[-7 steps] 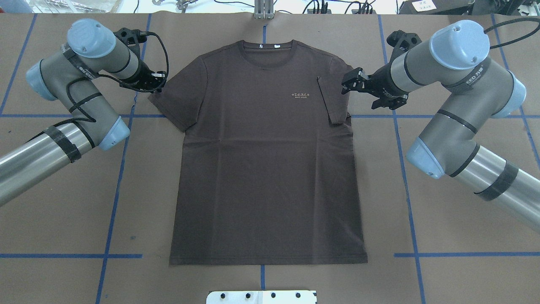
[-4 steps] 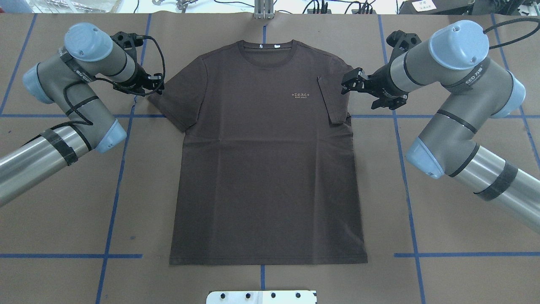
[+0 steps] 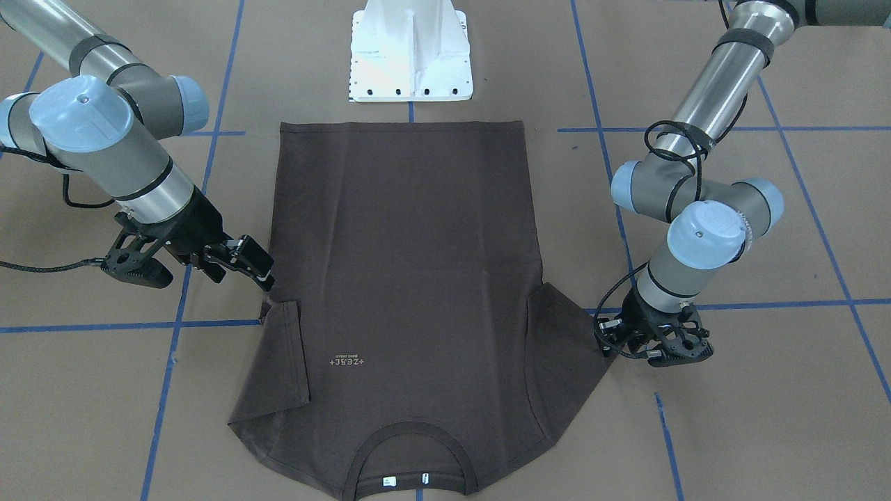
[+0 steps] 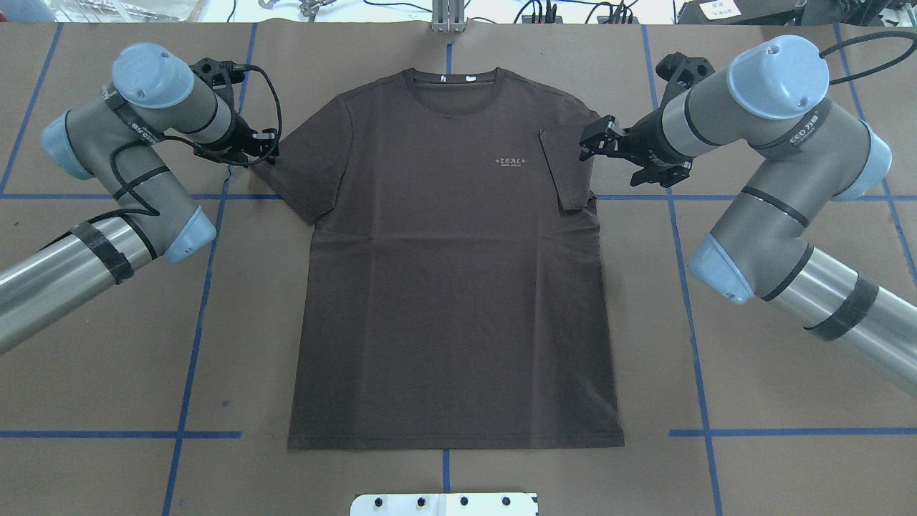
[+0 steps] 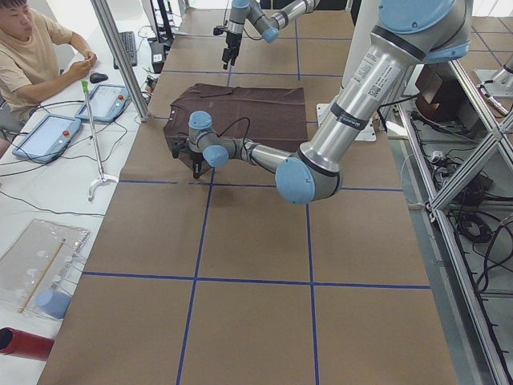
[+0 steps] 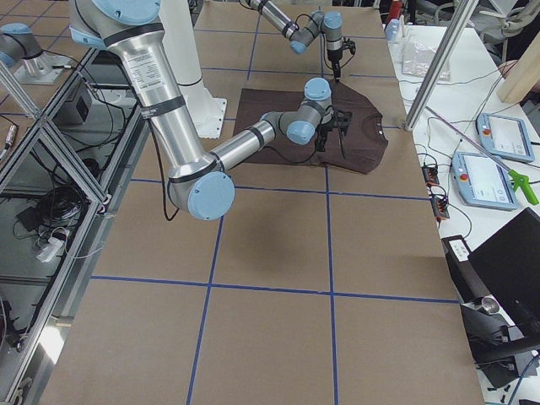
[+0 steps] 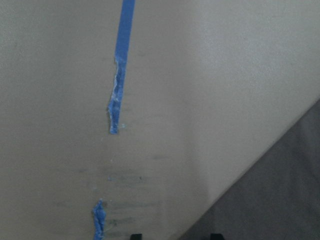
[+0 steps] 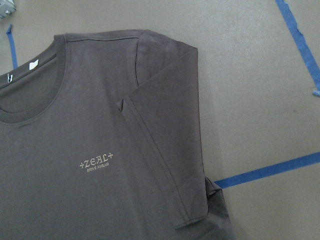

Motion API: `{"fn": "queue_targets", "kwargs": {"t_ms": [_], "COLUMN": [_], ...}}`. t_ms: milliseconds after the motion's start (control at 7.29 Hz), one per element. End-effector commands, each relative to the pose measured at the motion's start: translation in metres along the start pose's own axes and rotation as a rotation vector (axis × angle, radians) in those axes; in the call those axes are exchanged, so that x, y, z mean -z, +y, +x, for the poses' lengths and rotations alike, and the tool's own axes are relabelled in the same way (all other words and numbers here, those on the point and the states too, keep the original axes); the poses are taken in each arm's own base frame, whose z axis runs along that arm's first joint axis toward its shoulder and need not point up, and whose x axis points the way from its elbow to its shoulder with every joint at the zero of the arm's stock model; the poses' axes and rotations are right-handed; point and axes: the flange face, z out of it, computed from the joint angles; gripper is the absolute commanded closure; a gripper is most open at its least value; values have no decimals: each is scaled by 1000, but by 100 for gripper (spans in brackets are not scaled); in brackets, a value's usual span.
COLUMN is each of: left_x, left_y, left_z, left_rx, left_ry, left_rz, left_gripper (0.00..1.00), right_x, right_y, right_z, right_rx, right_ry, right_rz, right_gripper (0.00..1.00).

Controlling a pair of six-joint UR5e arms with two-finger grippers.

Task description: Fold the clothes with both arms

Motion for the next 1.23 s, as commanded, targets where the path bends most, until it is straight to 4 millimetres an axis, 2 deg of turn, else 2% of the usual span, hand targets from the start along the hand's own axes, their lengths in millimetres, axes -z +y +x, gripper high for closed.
{"fn": "queue_targets", "kwargs": {"t_ms": [0, 137, 411, 549, 823, 960, 1097], "left_x": [-1, 1, 5, 17, 54, 53, 47], "left_y": [2, 2, 0, 1, -8, 5, 12], "left_z": [4, 9, 18, 29, 92, 126, 142], "left_rx": [-1, -4, 2, -5, 14, 41, 59], "left_ry": [2, 8, 19, 40, 79, 103, 106], "left_rz": [-5, -5, -5, 1, -24, -38, -50], "left_gripper": [59, 100, 100, 100, 100, 100, 100], "right_x": [0, -1, -2, -2, -1, -1, -1], "right_y": [0, 0, -1, -1, 0, 0, 0], "right_z": [0, 1, 2, 2, 1, 2, 2], "right_rx": [-2, -3, -5, -5, -3, -4, -4], "right_ry": [1, 3, 6, 6, 3, 4, 4], "right_rz": [-2, 0, -1, -1, -2, -1, -1], "right_gripper": [0, 0, 0, 0, 0, 0, 0]}}
